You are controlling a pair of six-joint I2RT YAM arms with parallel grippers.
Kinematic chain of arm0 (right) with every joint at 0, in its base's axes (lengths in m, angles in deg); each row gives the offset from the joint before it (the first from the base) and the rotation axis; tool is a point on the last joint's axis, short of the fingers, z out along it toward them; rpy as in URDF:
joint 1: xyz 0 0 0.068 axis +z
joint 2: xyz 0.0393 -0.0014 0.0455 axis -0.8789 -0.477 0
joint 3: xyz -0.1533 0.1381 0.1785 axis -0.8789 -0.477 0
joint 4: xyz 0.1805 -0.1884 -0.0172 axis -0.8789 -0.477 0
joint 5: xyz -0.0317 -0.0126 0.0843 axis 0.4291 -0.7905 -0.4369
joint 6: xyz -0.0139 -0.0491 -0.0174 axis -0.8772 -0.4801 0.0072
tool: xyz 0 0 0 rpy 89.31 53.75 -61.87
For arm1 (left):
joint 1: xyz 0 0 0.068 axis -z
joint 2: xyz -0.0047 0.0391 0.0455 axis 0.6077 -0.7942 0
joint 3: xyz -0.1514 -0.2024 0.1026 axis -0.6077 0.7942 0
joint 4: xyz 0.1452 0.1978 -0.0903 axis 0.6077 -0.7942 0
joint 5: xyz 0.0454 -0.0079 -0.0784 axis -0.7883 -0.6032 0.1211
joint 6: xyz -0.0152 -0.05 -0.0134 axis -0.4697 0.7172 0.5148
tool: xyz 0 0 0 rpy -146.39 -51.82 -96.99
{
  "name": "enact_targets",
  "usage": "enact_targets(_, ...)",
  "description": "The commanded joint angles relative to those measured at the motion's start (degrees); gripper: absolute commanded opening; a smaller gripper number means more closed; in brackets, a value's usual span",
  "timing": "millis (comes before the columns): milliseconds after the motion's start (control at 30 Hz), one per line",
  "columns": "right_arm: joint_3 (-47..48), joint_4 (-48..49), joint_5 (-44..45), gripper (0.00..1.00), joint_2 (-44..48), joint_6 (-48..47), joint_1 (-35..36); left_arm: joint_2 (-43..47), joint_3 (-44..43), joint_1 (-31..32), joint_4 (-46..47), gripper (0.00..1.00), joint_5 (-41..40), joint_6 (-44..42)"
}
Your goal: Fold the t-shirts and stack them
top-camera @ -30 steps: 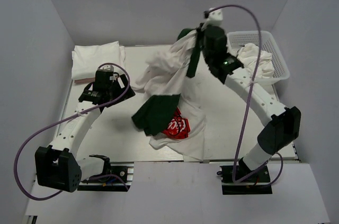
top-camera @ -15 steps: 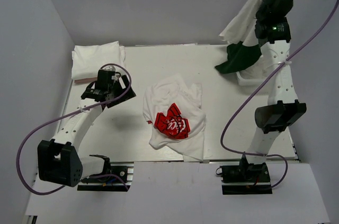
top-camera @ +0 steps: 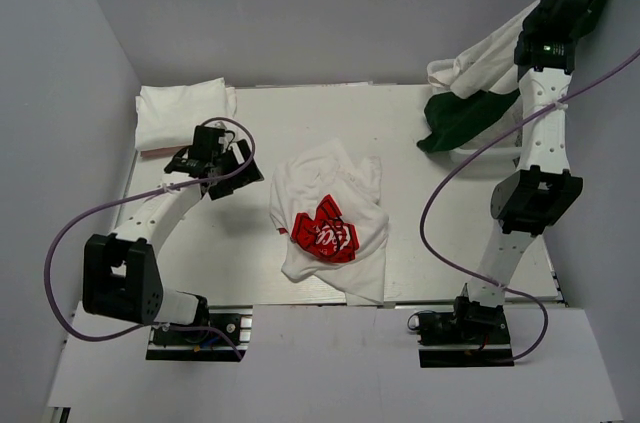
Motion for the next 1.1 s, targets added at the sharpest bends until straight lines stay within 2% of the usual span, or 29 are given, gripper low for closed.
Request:
enact_targets(0, -1.3, 25.6, 6.4, 0.00, 6.0, -7.5, -1.2, -0.3, -2.0, 0.2, 3.3, 1.00, 3.7, 0.8)
enact_targets(33, -3.3, 29.2, 8.8, 0.00, 7.0, -10.1, -1.4, -1.1, -2.0, 0.2, 5.0, 1.00, 4.4, 0.8)
enact_targets(100, 0.2, 32.9, 7.1, 0.00, 6.4, -11.3, -1.5, -1.9, -1.4, 0.2, 7.2, 1.00, 6.5, 1.3)
enact_targets(233, -0.6, 34.5, 1.2, 0.00, 8.4, -8.8, -1.3, -3.0, -0.9, 0.2, 7.9, 1.00, 7.8, 2.4)
enact_targets(300, -1.7, 35.6, 0.0, 0.00, 8.8, -8.7, -1.3, -1.0, 0.6, 0.2, 9.2, 1.00, 7.8, 2.4)
enact_targets(400, -3.5, 32.4, -4.4, 0.00, 8.3, -9.7, -1.1, 2.4, 2.5, 0.8, 11.2, 1.00, 7.8, 1.8)
enact_targets(500, -12.2, 32.3, -14.0, 0.00, 10.9, -12.5, -0.4, 6.8, 3.8, 0.8, 12.3, 1.00, 7.2, 1.3)
enact_targets(567, -17.4, 31.9, -16.7, 0.00, 11.5, -14.9, 0.5, 8.9, 3.8, 0.8, 11.8, 1.00, 5.9, 0.6)
enact_targets(900, -19.0, 25.2, -20.1, 0.00, 7.9, -9.4, 2.0, 10.7, 4.3, 0.8, 9.8, 1.00, 3.2, 0.1)
enact_targets(1067, -20.4, 24.5, -13.7, 0.00, 5.1, -10.2, 2.9, 10.7, 3.5, 0.8, 7.6, 1.00, 1.8, 0.1)
